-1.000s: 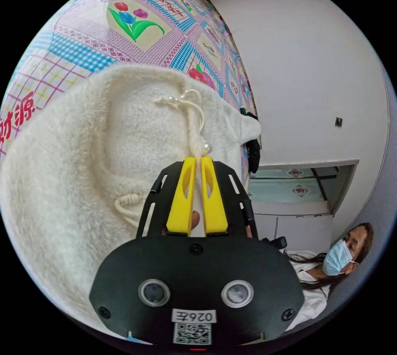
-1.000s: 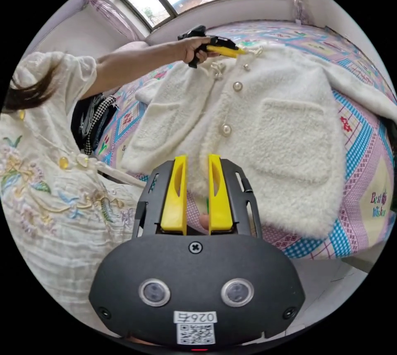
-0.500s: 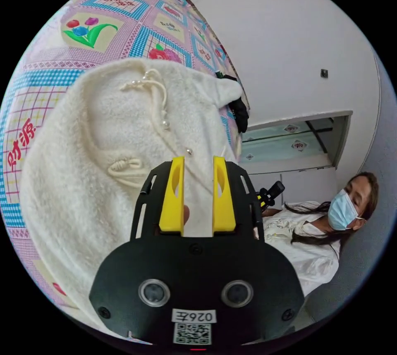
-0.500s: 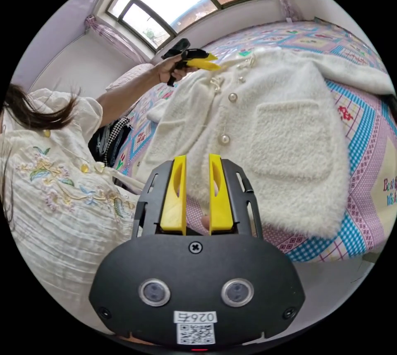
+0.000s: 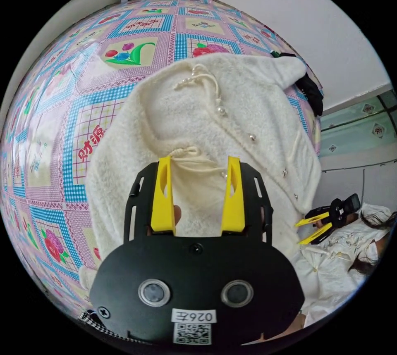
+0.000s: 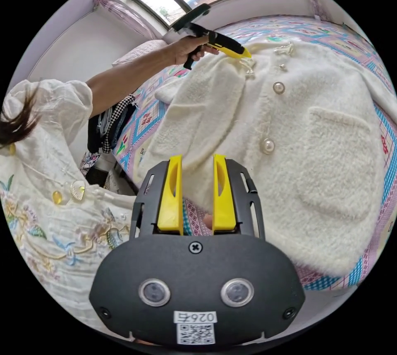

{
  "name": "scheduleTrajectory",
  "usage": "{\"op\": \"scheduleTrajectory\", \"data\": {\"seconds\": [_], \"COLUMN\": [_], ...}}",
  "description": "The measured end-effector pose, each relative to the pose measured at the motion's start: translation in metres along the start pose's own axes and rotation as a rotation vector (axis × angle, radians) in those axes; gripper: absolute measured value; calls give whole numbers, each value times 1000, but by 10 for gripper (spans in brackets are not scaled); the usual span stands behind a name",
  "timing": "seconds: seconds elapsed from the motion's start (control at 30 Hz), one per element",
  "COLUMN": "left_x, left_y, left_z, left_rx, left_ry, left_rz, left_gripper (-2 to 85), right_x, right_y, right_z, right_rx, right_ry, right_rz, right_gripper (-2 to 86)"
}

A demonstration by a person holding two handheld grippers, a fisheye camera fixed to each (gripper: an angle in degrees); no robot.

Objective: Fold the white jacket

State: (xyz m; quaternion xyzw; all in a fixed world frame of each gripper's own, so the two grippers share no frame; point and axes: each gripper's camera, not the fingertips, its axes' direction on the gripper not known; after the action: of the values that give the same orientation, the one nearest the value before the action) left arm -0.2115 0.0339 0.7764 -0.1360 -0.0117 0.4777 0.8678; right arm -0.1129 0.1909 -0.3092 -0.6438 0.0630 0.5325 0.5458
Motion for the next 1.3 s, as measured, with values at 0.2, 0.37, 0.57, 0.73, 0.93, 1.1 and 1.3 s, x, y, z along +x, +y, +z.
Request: {"op": "scheduleTrajectory", "data": {"seconds": [0.2,0.37,0.57,0.73,0.93,1.1,1.3], "left_x": [53,66,49,13,-21,-22,-48], "left_y": [-24,-29,-14,10,36,19,4], "left_z": [34,36,21,-18,-65,-53,11], "left_rx": [-184,-220,-153,26,284,289,114], "left_ry": [-284,-307,-212,-2,213,223,257], "left_rz": [94,120,64,-51,-101,-80,-186], "left_gripper": [138,54,27,20,22,40,50], "right_x": [-23,-26,-23,-27,-40,-33,1], "right_y": [-6,-5,-2,-6,-8,3,20], "right_z": [35,46,49,49,8,-25,9], "right_rx": [-85,-100,-86,-102,28,109,-26], "right_ry": [74,124,101,76,-16,10,-24], "right_rz": [-64,-65,-30,-67,-120,-52,121], "right_gripper": [111,98,55,-8,-13,-12,15]}}
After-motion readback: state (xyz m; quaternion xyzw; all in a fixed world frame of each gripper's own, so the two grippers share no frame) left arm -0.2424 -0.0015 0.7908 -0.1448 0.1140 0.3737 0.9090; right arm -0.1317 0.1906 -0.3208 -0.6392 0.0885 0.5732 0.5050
